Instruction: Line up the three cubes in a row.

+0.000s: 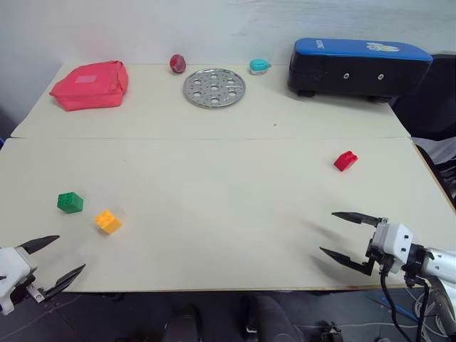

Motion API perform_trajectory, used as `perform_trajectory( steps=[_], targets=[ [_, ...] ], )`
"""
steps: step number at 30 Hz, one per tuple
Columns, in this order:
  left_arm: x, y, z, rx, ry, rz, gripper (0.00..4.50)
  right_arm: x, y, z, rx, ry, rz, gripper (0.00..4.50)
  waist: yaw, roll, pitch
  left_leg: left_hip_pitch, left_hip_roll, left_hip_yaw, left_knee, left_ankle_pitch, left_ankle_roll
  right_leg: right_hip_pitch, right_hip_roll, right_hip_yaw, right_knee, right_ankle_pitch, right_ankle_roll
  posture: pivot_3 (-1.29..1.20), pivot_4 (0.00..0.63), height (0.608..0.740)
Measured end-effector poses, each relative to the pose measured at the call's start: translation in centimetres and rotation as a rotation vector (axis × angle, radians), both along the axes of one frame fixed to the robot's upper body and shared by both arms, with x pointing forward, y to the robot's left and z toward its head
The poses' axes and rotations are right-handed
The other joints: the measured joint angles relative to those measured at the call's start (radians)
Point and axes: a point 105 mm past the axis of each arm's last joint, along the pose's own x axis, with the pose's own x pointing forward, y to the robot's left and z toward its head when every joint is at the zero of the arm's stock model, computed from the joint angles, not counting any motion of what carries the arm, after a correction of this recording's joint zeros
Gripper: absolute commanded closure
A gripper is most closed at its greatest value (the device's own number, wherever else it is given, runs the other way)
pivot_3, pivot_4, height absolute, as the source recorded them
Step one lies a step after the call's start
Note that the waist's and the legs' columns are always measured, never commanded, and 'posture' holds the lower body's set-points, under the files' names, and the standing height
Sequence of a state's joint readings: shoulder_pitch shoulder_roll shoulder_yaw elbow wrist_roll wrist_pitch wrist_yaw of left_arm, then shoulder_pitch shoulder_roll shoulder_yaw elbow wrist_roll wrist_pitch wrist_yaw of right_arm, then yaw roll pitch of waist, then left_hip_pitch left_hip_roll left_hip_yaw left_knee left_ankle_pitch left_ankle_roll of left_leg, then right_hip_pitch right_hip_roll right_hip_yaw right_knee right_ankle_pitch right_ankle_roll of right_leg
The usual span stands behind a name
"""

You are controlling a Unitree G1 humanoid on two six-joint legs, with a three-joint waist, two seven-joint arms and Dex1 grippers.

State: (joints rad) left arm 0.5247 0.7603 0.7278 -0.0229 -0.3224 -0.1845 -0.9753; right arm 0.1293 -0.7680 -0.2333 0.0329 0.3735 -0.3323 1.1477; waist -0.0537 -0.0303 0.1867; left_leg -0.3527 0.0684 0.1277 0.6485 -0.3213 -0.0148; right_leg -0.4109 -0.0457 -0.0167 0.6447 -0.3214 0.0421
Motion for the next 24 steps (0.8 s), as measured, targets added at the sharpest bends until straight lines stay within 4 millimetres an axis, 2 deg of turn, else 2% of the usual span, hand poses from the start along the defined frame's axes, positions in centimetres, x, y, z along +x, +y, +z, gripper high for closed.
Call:
perform_trajectory(
  steps=[5, 8, 10, 13, 15, 18, 20, 24],
  targets=[
    [-0.6, -0.4, -0.2, -0.037, 0.034, -0.014, 0.01, -0.2, 0.1, -0.3, 0.01, 0.001, 0.001, 0.0, -0.001, 0.0, 0.0, 0.0, 0.0, 0.0, 0.0, 0.0, 0.0, 0.0, 0.0, 0.0, 0.0, 0.0, 0.0, 0.0, 0.15, 0.74],
    [-1.1, -1.5, 0.0, -0.183, 0.107, -0.033, 0.01, -0.2, 0.0, -0.5, 0.05, 0.001, -0.044, 0.0, -0.001, -0.002, -0.001, 0.0, 0.001, -0.001, 0.0, 0.001, -0.002, 0.0, 0.0, 0.0, 0.001, 0.0, 0.0, 0.0, 0.15, 0.74],
    [-1.0, -3.2, 1.2, -0.297, 0.168, -0.095, 0.01, -0.6, -0.8, -0.6, 0.113, 0.002, -0.153, 0.0, 0.004, -0.002, -0.001, -0.001, 0.0, -0.003, 0.0, 0.002, -0.003, 0.0, 0.0, -0.001, 0.001, 0.0, 0.0, 0.0, 0.15, 0.74],
    [0.4, -6.1, 3.5, -0.347, 0.126, -0.204, 0.01, -1.1, -3.6, -0.2, 0.187, -0.023, -0.379, 0.0, 0.021, 0.003, -0.003, 0.0, -0.001, -0.003, 0.0, 0.002, -0.003, 0.001, -0.001, -0.001, 0.001, 0.0, 0.0, 0.0, 0.15, 0.74],
    [1.3, -7.9, 4.2, -0.367, 0.091, -0.261, 0.01, -1.4, -5.6, -0.2, 0.212, -0.035, -0.503, 0.0, 0.024, 0.004, -0.003, 0.0, -0.002, -0.003, 0.0, 0.002, -0.002, 0.002, -0.001, 0.0, 0.001, 0.0, 0.0, 0.0, 0.15, 0.74],
    [2.7, -12.2, 4.7, -0.443, 0.046, -0.383, 0.01, -1.7, -8.6, -1.1, 0.282, -0.029, -0.698, 0.0, 0.023, 0.003, -0.005, 0.001, -0.002, -0.003, 0.0, 0.003, -0.003, 0.003, 0.0, 0.0, 0.001, 0.0, 0.0, 0.0, 0.15, 0.74],
    [3.3, -14.0, 4.9, -0.466, 0.032, -0.433, 0.01, -1.2, -9.2, -1.3, 0.31, -0.033, -0.738, 0.0, 0.01, 0.004, -0.004, 0.0, -0.001, -0.001, -0.001, 0.003, -0.003, 0.003, 0.002, 0.003, 0.002, 0.0, 0.0, 0.0, 0.15, 0.74],
    [4.5, -15.6, 5.0, -0.472, -0.001, -0.463, 0.01, 2.4, -8.7, 0.9, 0.343, -0.103, -0.685, 0.0, -0.012, 0.005, -0.004, 0.002, -0.002, -0.002, -0.001, 0.005, -0.007, 0.002, 0.007, 0.01, 0.007, 0.0, 0.0, 0.0, 0.15, 0.74]
  ],
)
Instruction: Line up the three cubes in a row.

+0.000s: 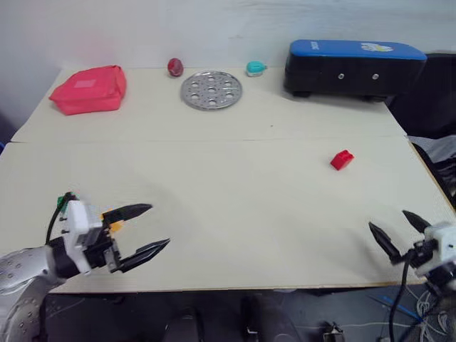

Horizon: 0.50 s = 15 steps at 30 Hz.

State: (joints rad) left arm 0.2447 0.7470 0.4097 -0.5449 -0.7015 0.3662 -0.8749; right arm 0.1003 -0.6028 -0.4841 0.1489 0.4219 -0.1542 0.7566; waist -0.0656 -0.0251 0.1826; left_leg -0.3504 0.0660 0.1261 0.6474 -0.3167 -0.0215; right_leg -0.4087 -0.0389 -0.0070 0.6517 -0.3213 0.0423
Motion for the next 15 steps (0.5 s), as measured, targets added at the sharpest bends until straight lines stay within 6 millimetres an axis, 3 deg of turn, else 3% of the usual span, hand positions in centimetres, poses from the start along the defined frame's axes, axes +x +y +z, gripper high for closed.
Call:
perform_trajectory(
  steps=[5, 7, 11, 15],
  targets=[
    [0.9, -1.0, 0.7, 0.006, -0.036, -0.042, 0.01, 5.9, 1.0, 4.6, -0.042, -0.024, 0.132, 0.0, -0.002, 0.001, 0.001, 0.004, 0.001, -0.001, 0.002, 0.002, -0.003, -0.002, 0.004, 0.004, 0.001, 0.0, 0.001, 0.0, 0.15, 0.74],
    [1.2, -1.2, 1.0, 0.014, -0.046, -0.054, 0.01, 8.9, 1.7, 5.5, -0.031, 0.016, 0.162, 0.0, -0.003, 0.001, 0.001, 0.005, 0.001, 0.0, 0.001, 0.002, -0.005, -0.003, 0.006, 0.007, 0.001, 0.0, 0.001, 0.0, 0.15, 0.74],
    [1.7, -1.7, 1.4, 0.011, -0.069, -0.056, 0.01, 12.8, 3.0, 5.3, -0.047, 0.144, 0.169, 0.0, -0.002, 0.001, 0.001, 0.004, 0.002, 0.0, 0.001, 0.003, -0.007, -0.004, 0.009, 0.01, 0.001, 0.0, 0.0, 0.0, 0.15, 0.74],
    [1.2, -1.6, 0.0, 0.025, -0.029, -0.043, 0.01, 14.5, 3.1, 5.2, -0.079, 0.2, 0.156, 0.0, 0.0, 0.001, 0.001, -0.001, 0.002, 0.0, 0.003, 0.003, -0.007, -0.009, 0.008, 0.011, 0.0, 0.0, 0.0, 0.0, 0.15, 0.74]
  ],
)
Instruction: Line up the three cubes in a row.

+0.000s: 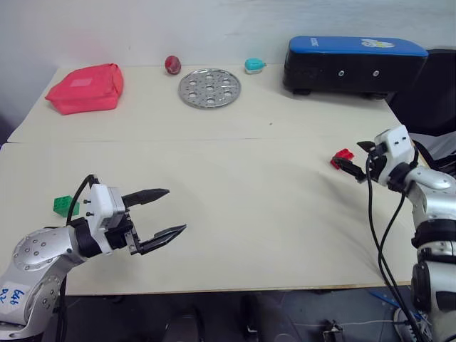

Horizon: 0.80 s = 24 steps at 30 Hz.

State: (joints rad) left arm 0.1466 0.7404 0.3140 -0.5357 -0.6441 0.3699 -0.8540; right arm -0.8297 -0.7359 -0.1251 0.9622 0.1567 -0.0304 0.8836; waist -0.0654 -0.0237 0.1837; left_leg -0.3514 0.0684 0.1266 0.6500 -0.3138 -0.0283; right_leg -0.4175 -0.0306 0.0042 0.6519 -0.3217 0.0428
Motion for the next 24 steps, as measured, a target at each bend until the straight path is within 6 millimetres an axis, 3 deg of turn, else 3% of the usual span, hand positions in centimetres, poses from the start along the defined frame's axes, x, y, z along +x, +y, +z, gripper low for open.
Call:
perform_trajectory(
  steps=[7, 10, 17, 21, 24],
  targets=[
    [-0.3, -0.2, -0.5, 0.0, 0.0, 0.008, 0.01, 0.8, 0.2, -2.0, -0.001, 0.095, -0.03, 0.0, 0.002, 0.0, 0.0, -0.001, 0.0, 0.0, 0.004, 0.0, 0.001, 0.0, 0.0, 0.001, 0.002, 0.001, 0.001, 0.0, 0.15, 0.74],
    [-0.2, -0.2, -0.5, 0.0, -0.002, 0.011, 0.0, 1.0, 0.3, -2.1, 0.016, 0.108, -0.035, 0.59, 0.002, 0.0, 0.0, -0.001, 0.0, 0.0, 0.004, 0.0, 0.001, 0.0, 0.0, 0.001, 0.002, 0.001, 0.001, 0.0, 0.15, 0.74],
    [-0.2, -0.3, -0.5, 0.001, -0.005, 0.006, 0.0, 1.3, 0.0, -2.0, 0.043, 0.103, -0.072, 2.98, -0.004, 0.0, 0.0, -0.001, 0.0, 0.0, 0.003, 0.0, 0.001, 0.0, 0.0, 0.001, 0.002, 0.001, 0.001, 0.0, 0.15, 0.74],
    [-0.1, -0.3, -0.3, 0.002, -0.011, 0.002, 0.0, 1.1, 0.3, -1.7, 0.068, 0.088, -0.036, 3.05, -0.012, 0.0, 0.0, -0.001, 0.0, 0.0, 0.003, 0.0, 0.001, 0.0, 0.0, 0.001, 0.002, 0.001, 0.001, 0.0, 0.15, 0.74],
    [-0.2, -0.3, -0.4, 0.004, -0.009, 0.0, 0.0, 0.4, 2.0, -0.3, 0.108, 0.042, 0.144, 3.05, -0.016, 0.001, 0.001, -0.001, 0.0, 0.0, 0.002, 0.0, 0.001, 0.0, 0.0, 0.001, 0.002, 0.001, 0.002, 0.0, 0.15, 0.74]
  ],
)
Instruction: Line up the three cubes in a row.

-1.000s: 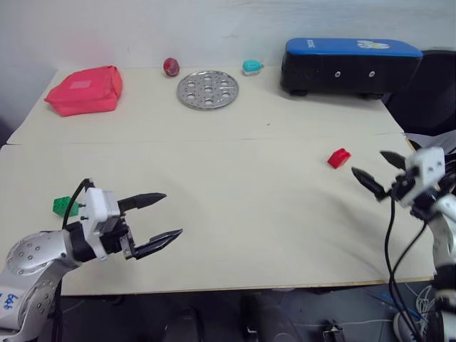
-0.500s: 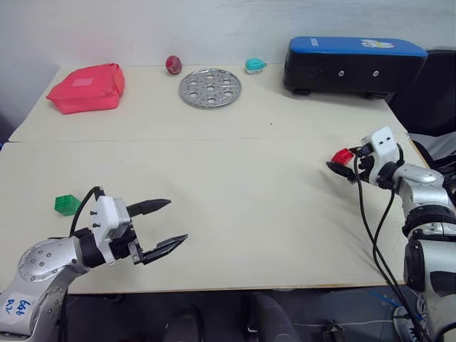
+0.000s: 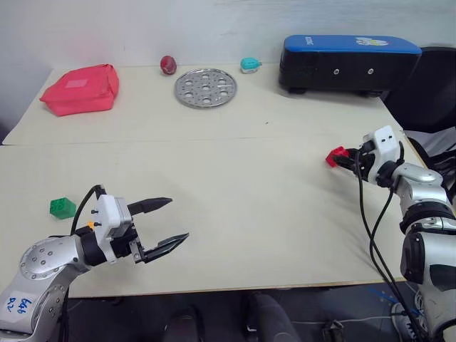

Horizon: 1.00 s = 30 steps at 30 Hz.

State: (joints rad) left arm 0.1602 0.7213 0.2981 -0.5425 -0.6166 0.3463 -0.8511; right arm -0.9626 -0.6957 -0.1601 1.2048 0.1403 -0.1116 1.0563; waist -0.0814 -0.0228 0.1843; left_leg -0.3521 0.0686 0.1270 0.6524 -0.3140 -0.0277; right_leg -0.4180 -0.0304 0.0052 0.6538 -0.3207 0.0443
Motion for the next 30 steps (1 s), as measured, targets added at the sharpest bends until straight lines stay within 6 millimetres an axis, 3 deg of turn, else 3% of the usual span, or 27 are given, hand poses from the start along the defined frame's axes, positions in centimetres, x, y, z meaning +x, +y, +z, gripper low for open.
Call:
perform_trajectory(
  steps=[2, 4, 7, 9, 16, 23, 30],
  targets=[
    [-0.2, 0.0, -0.1, 0.003, 0.002, -0.008, 0.0, -1.7, 3.2, 2.0, -0.021, -0.07, 0.289, 3.05, -0.005, 0.001, 0.001, 0.0, 0.001, -0.001, -0.002, 0.0, 0.0, 0.0, 0.001, 0.0, 0.0, 0.0, 0.0, 0.0, 0.15, 0.74],
    [-0.6, 0.4, -0.5, 0.01, 0.022, -0.009, 0.0, -4.0, 6.4, 2.5, -0.11, -0.093, 0.533, 3.05, -0.003, 0.001, 0.001, 0.001, 0.003, -0.004, -0.002, -0.001, -0.003, 0.0, 0.004, 0.0, 0.0, 0.0, 0.0, 0.0, 0.15, 0.74],
    [-1.5, 0.9, -1.5, 0.035, 0.08, -0.019, 0.0, -8.6, 11.9, 0.7, -0.209, -0.042, 0.847, 3.05, 0.001, 0.001, 0.001, 0.001, 0.005, -0.006, -0.002, -0.003, -0.006, 0.0, 0.005, -0.002, 0.001, -0.002, -0.003, 0.0, 0.15, 0.74],
    [-1.6, 1.0, -1.5, 0.036, 0.082, -0.019, 0.0, -10.3, 14.2, -0.8, -0.217, -0.019, 0.936, 3.05, 0.003, 0.001, 0.001, 0.0, 0.004, -0.006, -0.001, -0.003, -0.005, 0.0, 0.004, -0.002, 0.001, -0.002, -0.003, 0.0, 0.15, 0.74],
    [-1.6, 1.0, -1.5, 0.036, 0.08, -0.013, 0.0, -11.6, 15.3, -4.1, -0.284, 0.031, 0.97, 3.05, 0.023, 0.001, 0.001, 0.001, 0.0, -0.006, 0.001, -0.006, 0.003, 0.0, 0.0, -0.002, 0.001, -0.001, -0.002, 0.0, 0.15, 0.74],
    [-1.6, 1.4, -1.3, 0.04, 0.075, 0.009, 0.0, -10.9, 15.1, -5.2, -0.308, 0.009, 0.948, 3.05, 0.024, 0.0, 0.0, 0.001, 0.0, -0.005, 0.001, -0.006, 0.002, 0.001, 0.0, -0.002, 0.001, -0.001, -0.002, 0.0, 0.15, 0.74],
    [-1.9, 2.8, -1.4, 0.051, 0.08, 0.078, 0.0, -10.6, 15.1, -5.5, -0.264, -0.038, 0.947, 0.77, 0.022, 0.0, 0.0, 0.001, 0.001, -0.005, 0.001, -0.006, 0.002, 0.001, 0.001, -0.002, 0.001, -0.001, -0.002, 0.0, 0.15, 0.74]
  ],
)
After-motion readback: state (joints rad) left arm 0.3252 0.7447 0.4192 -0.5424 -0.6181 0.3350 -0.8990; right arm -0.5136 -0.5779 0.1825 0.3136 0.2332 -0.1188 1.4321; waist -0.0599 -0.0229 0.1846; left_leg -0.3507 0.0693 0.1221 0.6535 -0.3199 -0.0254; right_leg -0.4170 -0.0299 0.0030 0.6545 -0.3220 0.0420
